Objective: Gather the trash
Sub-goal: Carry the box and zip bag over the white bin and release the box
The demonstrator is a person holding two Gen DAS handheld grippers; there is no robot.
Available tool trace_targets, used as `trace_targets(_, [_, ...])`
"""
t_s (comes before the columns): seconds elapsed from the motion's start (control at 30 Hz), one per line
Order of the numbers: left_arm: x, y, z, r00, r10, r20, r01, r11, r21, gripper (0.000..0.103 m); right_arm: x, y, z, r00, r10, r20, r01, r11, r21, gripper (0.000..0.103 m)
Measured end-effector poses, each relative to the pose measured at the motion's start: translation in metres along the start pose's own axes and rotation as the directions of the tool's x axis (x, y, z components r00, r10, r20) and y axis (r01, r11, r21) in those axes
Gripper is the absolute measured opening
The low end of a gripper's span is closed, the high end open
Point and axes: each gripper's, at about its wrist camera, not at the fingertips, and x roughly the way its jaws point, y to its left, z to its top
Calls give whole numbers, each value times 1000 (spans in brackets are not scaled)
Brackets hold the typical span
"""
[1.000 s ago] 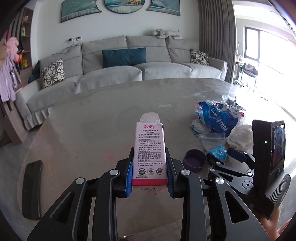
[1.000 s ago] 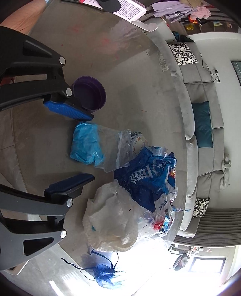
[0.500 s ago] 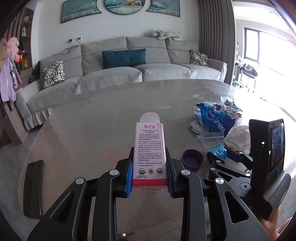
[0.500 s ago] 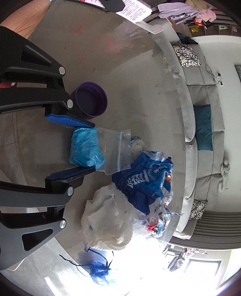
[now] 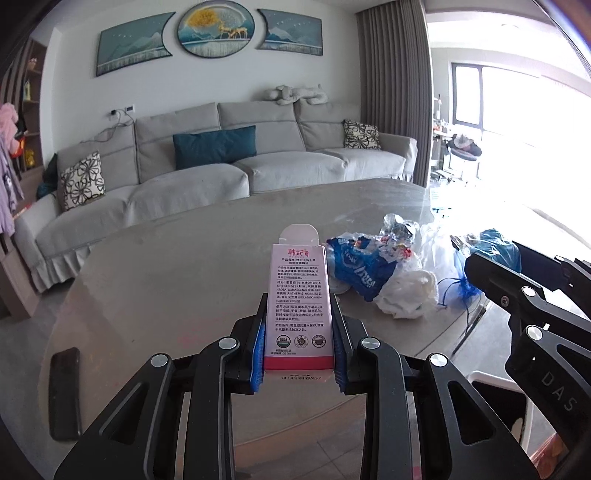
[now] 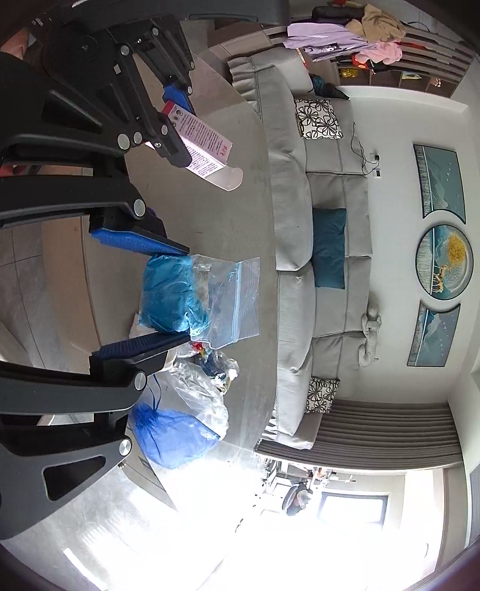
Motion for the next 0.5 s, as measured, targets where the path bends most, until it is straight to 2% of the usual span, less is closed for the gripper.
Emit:
trace_targets(0.3, [-23, -70, 10, 990, -142, 20, 140, 987, 80, 28, -61, -52, -7, 987, -152, 47, 150, 988, 40, 41])
trace_targets(0.43, [-30, -111, 5, 972, -235, 6, 232, 964, 129, 28, -85, -79, -22, 971, -235, 44, 231, 970, 78, 41])
trace_targets(0.5, [-33, -134, 0, 958, -288, -8, 286, 946, 152, 28, -94, -93, -31, 960, -278, 31, 274, 957, 97, 41])
